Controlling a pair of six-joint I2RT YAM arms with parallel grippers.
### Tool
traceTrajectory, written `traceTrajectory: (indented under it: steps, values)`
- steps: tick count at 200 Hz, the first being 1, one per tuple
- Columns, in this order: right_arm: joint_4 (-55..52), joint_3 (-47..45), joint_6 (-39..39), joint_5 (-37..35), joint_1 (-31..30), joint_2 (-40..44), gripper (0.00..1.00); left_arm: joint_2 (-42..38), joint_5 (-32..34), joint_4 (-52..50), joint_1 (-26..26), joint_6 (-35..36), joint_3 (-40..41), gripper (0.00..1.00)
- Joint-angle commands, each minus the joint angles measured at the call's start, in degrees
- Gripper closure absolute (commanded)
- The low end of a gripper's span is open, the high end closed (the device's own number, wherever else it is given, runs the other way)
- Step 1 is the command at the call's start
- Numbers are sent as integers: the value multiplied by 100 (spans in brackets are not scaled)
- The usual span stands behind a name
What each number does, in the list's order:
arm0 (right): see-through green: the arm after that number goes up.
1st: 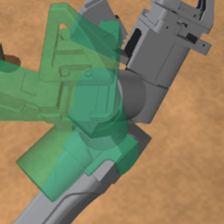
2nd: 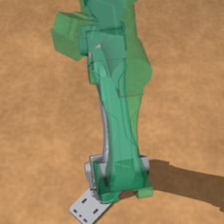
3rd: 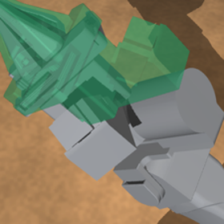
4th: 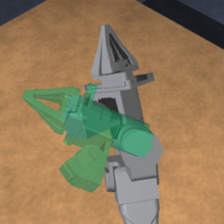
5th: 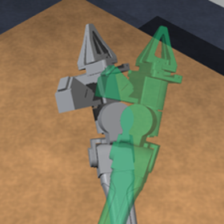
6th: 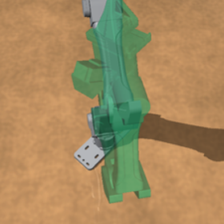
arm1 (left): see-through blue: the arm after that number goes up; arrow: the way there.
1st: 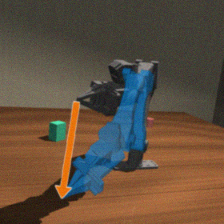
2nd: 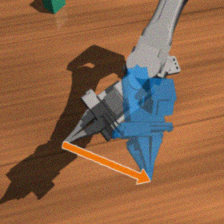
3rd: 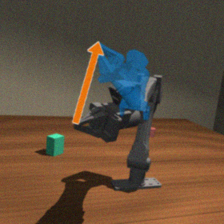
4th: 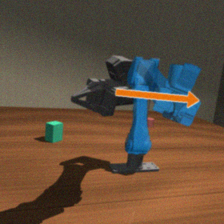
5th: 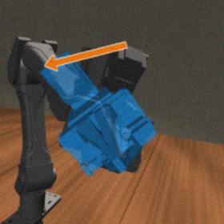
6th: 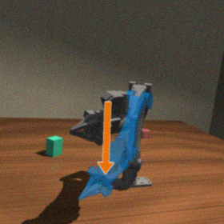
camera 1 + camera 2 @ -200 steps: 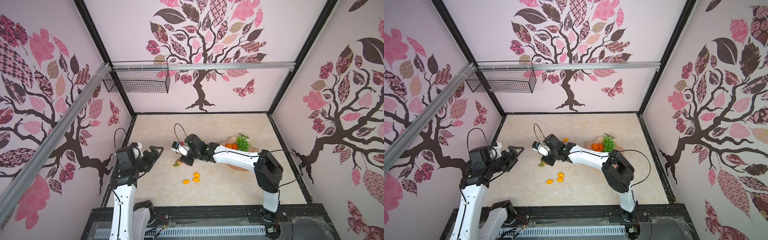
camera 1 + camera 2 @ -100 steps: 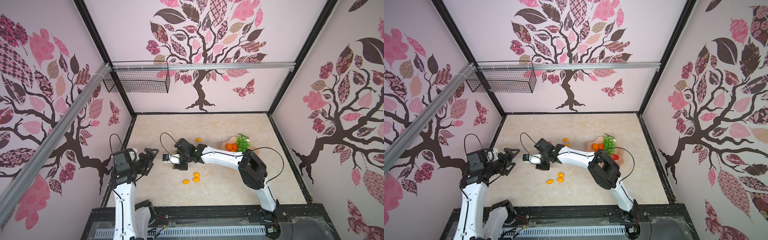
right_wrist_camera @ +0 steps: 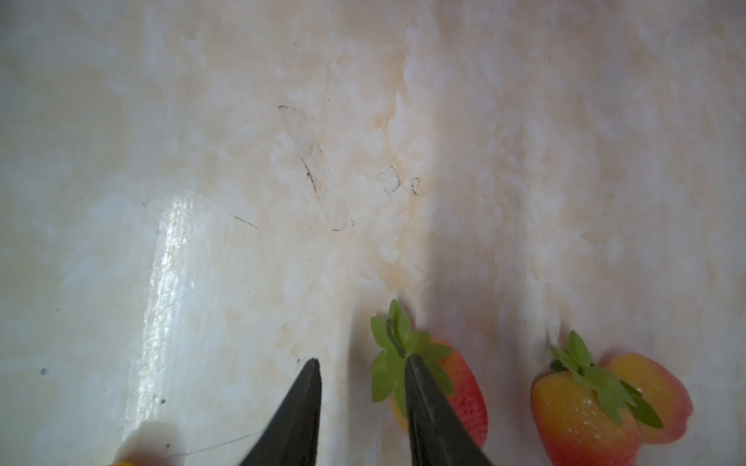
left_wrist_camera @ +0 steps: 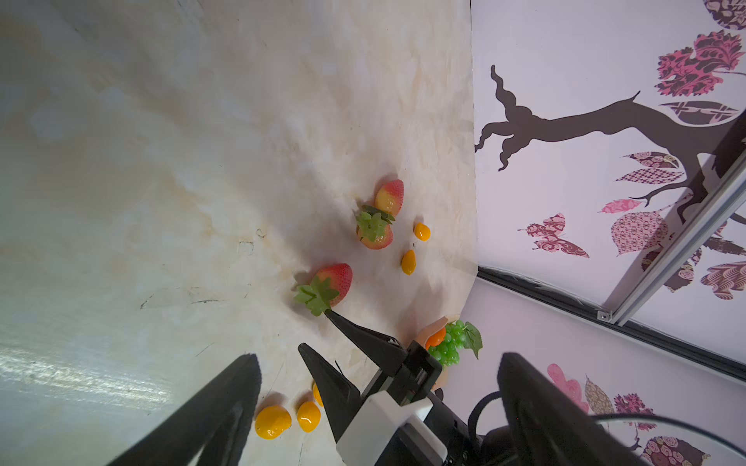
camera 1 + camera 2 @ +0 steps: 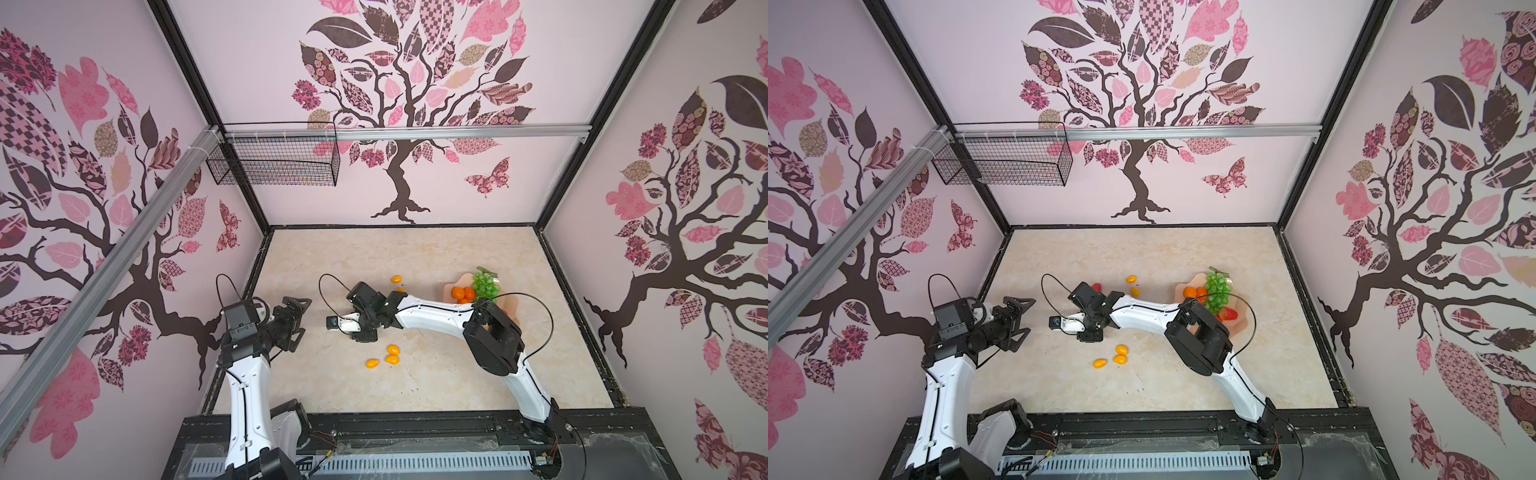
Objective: Arrange fruit in a fruit bowl
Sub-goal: Pick up the fruit from the center of the table.
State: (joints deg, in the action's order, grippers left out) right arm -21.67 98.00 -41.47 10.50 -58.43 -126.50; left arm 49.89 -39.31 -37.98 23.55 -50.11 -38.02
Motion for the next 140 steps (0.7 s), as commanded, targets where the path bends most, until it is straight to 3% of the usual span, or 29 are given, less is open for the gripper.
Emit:
traceTrajectory:
  steps: [1,140]
  values:
    - [84,209,-70,-109,-46,-331,61,-7,-24,172,36,-34,-31,4]
    - [-442,932,-434,-510,-168,-903,64,135,-50,282,88,-95,-74,3]
